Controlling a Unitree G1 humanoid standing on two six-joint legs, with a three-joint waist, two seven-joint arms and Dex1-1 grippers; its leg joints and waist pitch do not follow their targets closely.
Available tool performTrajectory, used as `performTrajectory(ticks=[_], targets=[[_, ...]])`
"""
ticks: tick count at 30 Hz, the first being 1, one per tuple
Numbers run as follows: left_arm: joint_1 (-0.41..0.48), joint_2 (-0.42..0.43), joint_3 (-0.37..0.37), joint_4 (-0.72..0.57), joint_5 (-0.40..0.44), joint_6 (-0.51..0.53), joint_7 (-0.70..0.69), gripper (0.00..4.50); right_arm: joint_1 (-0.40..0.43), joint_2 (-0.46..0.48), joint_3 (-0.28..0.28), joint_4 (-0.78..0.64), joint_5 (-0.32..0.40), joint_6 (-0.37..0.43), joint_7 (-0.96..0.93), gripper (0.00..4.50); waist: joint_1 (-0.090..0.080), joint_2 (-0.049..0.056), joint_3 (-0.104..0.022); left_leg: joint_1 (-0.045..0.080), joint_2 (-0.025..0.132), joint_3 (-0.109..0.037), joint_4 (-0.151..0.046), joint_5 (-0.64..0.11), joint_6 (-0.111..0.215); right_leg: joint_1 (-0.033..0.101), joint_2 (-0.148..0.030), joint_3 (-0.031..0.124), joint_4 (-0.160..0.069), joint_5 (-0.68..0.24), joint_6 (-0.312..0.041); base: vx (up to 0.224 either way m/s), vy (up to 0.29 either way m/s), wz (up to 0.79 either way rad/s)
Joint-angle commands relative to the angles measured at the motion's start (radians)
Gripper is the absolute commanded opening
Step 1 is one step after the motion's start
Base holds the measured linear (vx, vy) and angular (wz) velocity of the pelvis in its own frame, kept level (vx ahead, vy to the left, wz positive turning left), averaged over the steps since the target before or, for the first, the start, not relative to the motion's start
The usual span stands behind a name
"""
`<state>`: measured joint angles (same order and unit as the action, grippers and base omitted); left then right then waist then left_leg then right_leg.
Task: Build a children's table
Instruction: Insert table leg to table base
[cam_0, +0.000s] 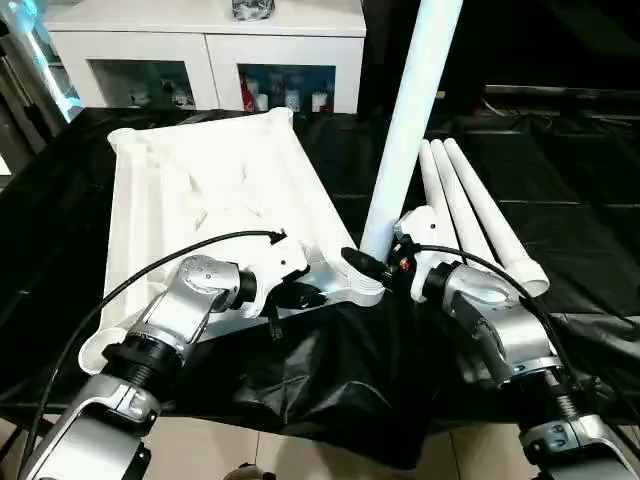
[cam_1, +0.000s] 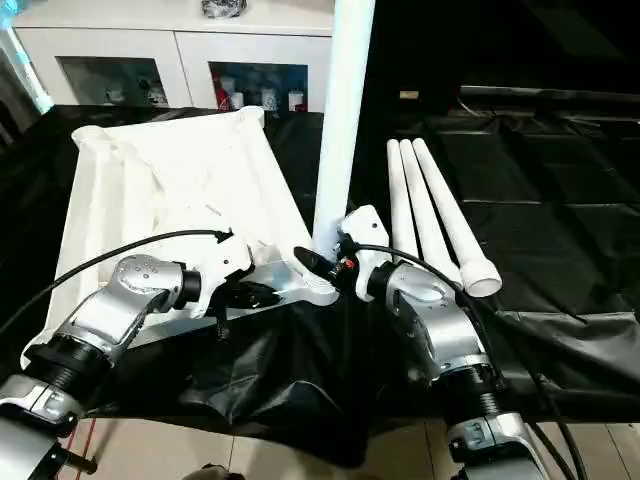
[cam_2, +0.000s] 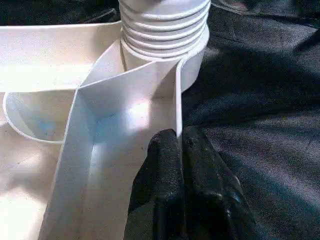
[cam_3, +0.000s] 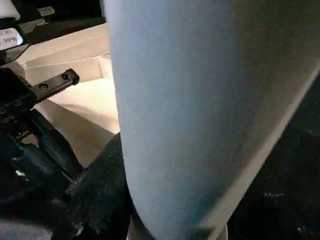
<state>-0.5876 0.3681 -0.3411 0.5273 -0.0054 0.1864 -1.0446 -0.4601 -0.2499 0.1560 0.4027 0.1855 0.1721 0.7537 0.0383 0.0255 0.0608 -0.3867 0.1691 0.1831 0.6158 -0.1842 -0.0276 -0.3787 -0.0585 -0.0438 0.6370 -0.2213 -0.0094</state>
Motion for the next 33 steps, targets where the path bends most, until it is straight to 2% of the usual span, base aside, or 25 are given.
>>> performTrajectory(ticks=[1,4,6,8,11,15,18,19,21,22,24,26,27,30,31,33], targets=[[-0.043,0.011,0.005,0.007,0.018,-0.031,0.007,0.0,0.052,-0.012,0.051,0.094,-0.024,0.049,0.068,1.91,-0.004,-0.001,-0.053,0.025,0.068,-0.034,-0.095,-0.341,-0.027,0.016,-0.096,0.058,-0.107,-0.327,-0.21,0.0,0.0,0.0],[-0.053,0.019,-0.001,0.009,0.022,-0.069,-0.017,0.0,0.042,-0.026,0.055,0.117,-0.021,0.021,0.12,1.91,-0.001,-0.002,-0.055,0.027,0.069,-0.033,-0.095,-0.331,-0.02,0.016,-0.096,0.058,-0.108,-0.314,-0.212,0.0,0.0,0.0],[-0.056,0.022,0.0,-0.003,0.016,-0.076,-0.04,0.0,0.032,-0.033,0.051,0.131,-0.017,0.016,0.139,1.91,0.002,-0.006,-0.061,0.022,0.07,-0.031,-0.096,-0.265,-0.003,0.025,-0.095,0.055,-0.099,-0.216,-0.228,0.0,0.0,0.0],[-0.056,0.029,-0.001,-0.02,0.012,-0.07,-0.058,0.0,0.021,-0.036,0.047,0.149,-0.016,0.008,0.151,1.91,0.003,-0.007,-0.063,0.02,0.07,-0.029,-0.094,-0.229,0.01,0.027,-0.094,0.054,-0.093,-0.153,-0.243,0.0,0.0,0.0],[-0.052,0.043,-0.005,-0.044,0.012,-0.06,-0.072,0.0,0.008,-0.036,0.044,0.174,-0.019,-0.006,0.156,1.91,0.003,-0.004,-0.066,0.02,0.07,-0.028,-0.093,-0.206,0.019,0.031,-0.093,0.05,-0.086,-0.084,-0.264,0.0,0.0,0.0],[-0.049,0.063,0.001,-0.078,0.019,-0.03,-0.063,0.0,-0.018,-0.028,0.036,0.211,-0.029,-0.029,0.15,1.91,0.001,-0.004,-0.065,0.022,0.071,-0.026,-0.094,-0.233,0.014,0.03,-0.095,0.051,-0.087,-0.098,-0.276,0.0,0.0,0.0],[-0.052,0.06,0.018,-0.093,0.015,0.008,-0.038,0.0,-0.024,-0.014,0.021,0.215,-0.029,-0.036,0.121,1.91,0.001,-0.006,-0.063,0.025,0.072,-0.026,-0.096,-0.252,0.003,0.028,-0.094,0.052,-0.09,-0.138,-0.27,0.0,0.0,0.0],[-0.054,0.053,0.027,-0.096,0.013,0.031,-0.02,0.0,-0.025,-0.005,0.011,0.22,-0.033,-0.042,0.09,1.91,-0.001,-0.011,-0.062,0.024,0.072,-0.025,-0.097,-0.256,0.0,0.029,-0.094,0.052,-0.092,-0.152,-0.267,0.0,0.0,0.0],[-0.058,0.04,0.042,-0.102,0.012,0.068,0.014,0.0,-0.027,0.012,-0.008,0.23,-0.041,-0.052,0.022,1.91,-0.001,-0.009,-0.061,0.027,0.073,-0.024,-0.097,-0.257,-0.011,0.023,-0.095,0.053,-0.091,-0.167,-0.265,0.0,0.0,0.0],[-0.064,0.022,0.055,-0.112,0.014,0.124,0.063,0.0,-0.03,0.043,-0.039,0.245,-0.043,-0.048,-0.076,1.91,-0.003,-0.012,-0.06,0.024,0.072,-0.024,-0.098,-0.258,-0.016,0.026,-0.095,0.054,-0.092,-0.183,-0.26,0.0,0.0,0.0],[-0.072,0.003,0.059,-0.116,0.02,0.166,0.1,0.0,-0.031,0.074,-0.052,0.248,-0.042,-0.038,-0.137,1.91,-0.005,-0.012,-0.062,0.025,0.071,-0.025,-0.098,-0.254,-0.022,0.026,-0.096,0.054,-0.094,-0.197,-0.251,0.0,0.0,0.0],[-0.079,-0.011,0.062,-0.114,0.023,0.19,0.122,0.0,-0.036,0.092,-0.056,0.252,-0.041,-0.023,-0.165,1.91,-0.007,-0.012,-0.063,0.024,0.07,-0.023,-0.097,-0.241,-0.018,0.025,-0.092,0.054,-0.092,-0.166,-0.247,0.0,0.0,0.0],[-0.096,-0.041,0.064,-0.107,0.035,0.231,0.173,0.0,-0.05,0.125,-0.054,0.265,-0.052,-0.006,-0.22,1.91,-0.008,-0.006,-0.063,0.027,0.07,-0.021,-0.096,-0.237,-0.017,0.022,-0.09,0.055,-0.092,-0.147,-0.252,0.0,0.0,0.0],[-0.117,-0.072,0.067,-0.096,0.046,0.273,0.225,0.0,-0.068,0.156,-0.051,0.282,-0.065,0.01,-0.274,1.91,-0.006,-0.01,-0.065,0.026,0.067,-0.02,-0.093,-0.217,-0.015,0.026,-0.091,0.055,-0.092,-0.124,-0.258,0.0,0.0,0.0],[-0.133,-0.102,0.069,-0.085,0.055,0.305,0.272,0.0,-0.086,0.181,-0.05,0.303,-0.073,0.012,-0.317,1.91,-0.007,-0.008,-0.065,0.025,0.067,-0.02,-0.093,-0.212,-0.014,0.027,-0.092,0.054,-0.09,-0.117,-0.258,0.0,0.0,0.0],[-0.179,-0.202,0.073,-0.033,0.073,0.346,0.398,0.0,-0.165,0.268,-0.095,0.403,-0.054,0.044,-0.47,1.91,-0.01,-0.01,-0.066,0.027,0.065,-0.019,-0.092,-0.195,-0.015,0.026,-0.088,0.054,-0.091,-0.103,-0.262,0.0,0.0,0.0]])
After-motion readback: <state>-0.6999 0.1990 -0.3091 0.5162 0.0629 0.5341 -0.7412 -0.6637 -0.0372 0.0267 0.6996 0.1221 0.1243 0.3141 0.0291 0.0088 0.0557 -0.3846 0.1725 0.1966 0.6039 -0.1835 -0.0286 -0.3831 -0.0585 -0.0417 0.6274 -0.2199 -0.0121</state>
